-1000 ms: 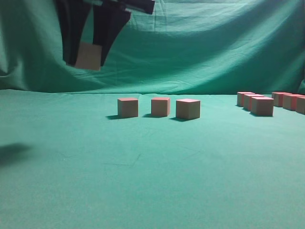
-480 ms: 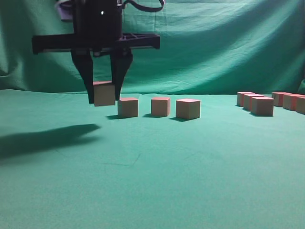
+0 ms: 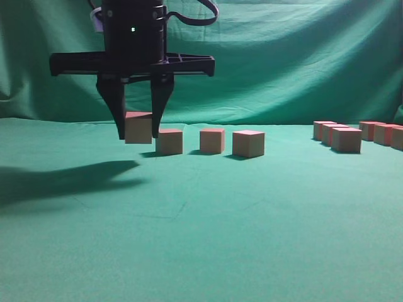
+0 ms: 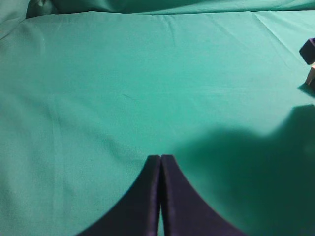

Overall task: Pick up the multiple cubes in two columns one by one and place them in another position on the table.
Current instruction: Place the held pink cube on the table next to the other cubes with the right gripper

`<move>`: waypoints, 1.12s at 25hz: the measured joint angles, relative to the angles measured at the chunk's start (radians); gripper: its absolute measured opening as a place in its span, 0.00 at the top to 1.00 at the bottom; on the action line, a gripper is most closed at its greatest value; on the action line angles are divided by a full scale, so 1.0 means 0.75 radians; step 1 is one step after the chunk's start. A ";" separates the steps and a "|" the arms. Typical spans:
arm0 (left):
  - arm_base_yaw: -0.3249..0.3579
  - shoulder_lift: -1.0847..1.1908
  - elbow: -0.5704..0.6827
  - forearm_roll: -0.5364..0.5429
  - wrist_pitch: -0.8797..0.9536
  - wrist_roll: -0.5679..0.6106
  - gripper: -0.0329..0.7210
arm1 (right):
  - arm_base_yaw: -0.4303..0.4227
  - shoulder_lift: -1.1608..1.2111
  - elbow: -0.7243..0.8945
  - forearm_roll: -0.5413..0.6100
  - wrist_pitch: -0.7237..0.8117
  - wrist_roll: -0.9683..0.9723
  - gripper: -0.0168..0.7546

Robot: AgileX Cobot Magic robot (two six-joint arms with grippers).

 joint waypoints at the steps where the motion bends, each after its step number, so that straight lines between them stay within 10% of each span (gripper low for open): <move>1: 0.000 0.000 0.000 0.000 0.000 0.000 0.96 | 0.000 0.000 0.000 0.000 0.000 0.018 0.64; 28: 0.000 0.000 0.000 0.000 0.000 0.000 0.96 | -0.010 0.065 -0.007 -0.035 -0.002 0.108 0.64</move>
